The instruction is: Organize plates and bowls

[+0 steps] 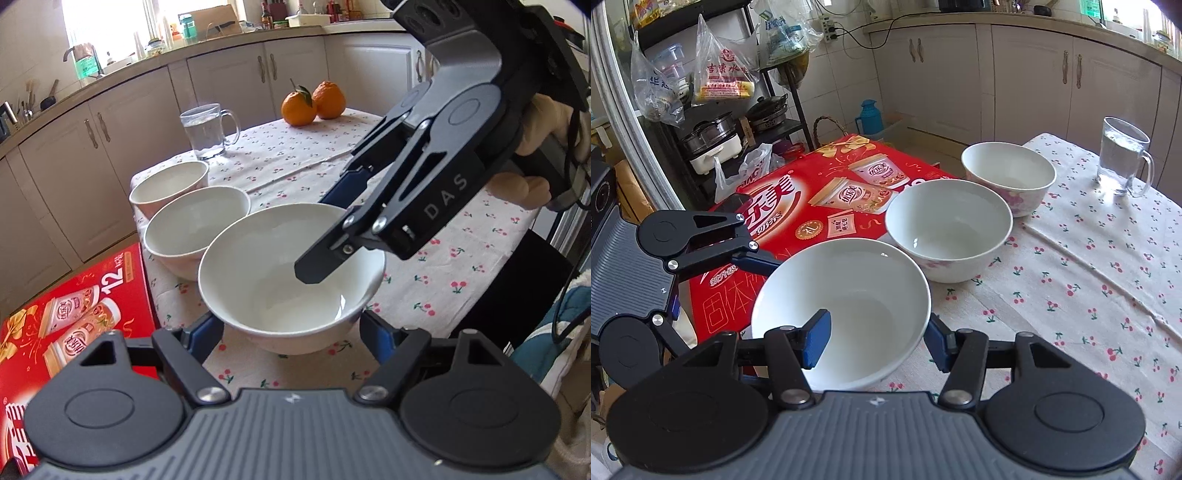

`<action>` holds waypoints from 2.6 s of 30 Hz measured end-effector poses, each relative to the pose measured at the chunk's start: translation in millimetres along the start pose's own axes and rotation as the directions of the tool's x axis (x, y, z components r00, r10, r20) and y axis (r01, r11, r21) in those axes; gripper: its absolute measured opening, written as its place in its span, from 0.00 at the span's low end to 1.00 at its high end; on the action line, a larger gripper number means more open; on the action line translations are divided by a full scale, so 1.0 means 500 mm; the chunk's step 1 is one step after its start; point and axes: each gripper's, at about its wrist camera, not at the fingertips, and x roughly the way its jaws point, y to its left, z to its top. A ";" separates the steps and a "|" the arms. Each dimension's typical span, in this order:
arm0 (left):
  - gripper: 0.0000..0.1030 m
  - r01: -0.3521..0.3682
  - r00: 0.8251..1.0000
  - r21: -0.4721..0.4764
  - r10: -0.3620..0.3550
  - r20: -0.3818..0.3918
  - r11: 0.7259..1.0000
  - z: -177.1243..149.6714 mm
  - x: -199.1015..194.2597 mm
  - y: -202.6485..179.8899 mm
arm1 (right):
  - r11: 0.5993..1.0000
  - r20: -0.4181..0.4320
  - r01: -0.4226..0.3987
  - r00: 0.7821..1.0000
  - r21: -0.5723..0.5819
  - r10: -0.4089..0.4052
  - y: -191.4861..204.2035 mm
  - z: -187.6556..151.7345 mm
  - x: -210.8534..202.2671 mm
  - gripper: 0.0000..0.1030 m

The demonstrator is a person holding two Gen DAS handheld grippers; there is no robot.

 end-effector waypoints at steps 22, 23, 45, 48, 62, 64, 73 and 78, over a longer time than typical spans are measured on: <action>0.78 0.179 0.982 0.132 -0.185 0.031 0.975 0.109 0.109 -0.111 | 0.971 0.006 0.189 0.981 0.144 -0.192 -0.121 -0.107 -0.141 0.59; 0.78 0.182 0.982 0.138 -0.188 0.030 0.974 0.112 0.113 -0.114 | 0.969 0.005 0.194 0.980 0.150 -0.197 -0.125 -0.111 -0.143 0.59; 0.78 0.210 0.977 0.152 -0.214 0.007 0.966 0.140 0.177 -0.131 | 0.952 -0.018 0.231 0.972 0.200 -0.233 -0.186 -0.132 -0.142 0.60; 0.78 0.213 0.976 0.141 -0.216 0.004 0.967 0.138 0.181 -0.131 | 0.952 -0.018 0.226 0.974 0.208 -0.227 -0.190 -0.134 -0.139 0.60; 0.80 0.210 0.977 0.146 -0.214 0.007 0.967 0.136 0.184 -0.130 | 0.953 -0.015 0.220 0.975 0.208 -0.221 -0.192 -0.136 -0.132 0.65; 0.87 0.216 0.976 0.145 -0.219 0.007 0.966 0.135 0.184 -0.131 | 0.957 -0.011 0.205 0.978 0.206 -0.208 -0.190 -0.137 -0.131 0.72; 0.90 0.207 0.978 0.122 -0.209 0.007 0.971 0.111 0.146 -0.121 | 0.965 0.060 0.223 0.971 0.140 -0.233 -0.154 -0.128 -0.154 1.00; 0.90 0.135 0.991 0.061 -0.136 0.018 0.989 0.088 0.097 -0.082 | 0.962 0.097 0.257 0.959 0.088 -0.265 -0.127 -0.107 -0.163 1.00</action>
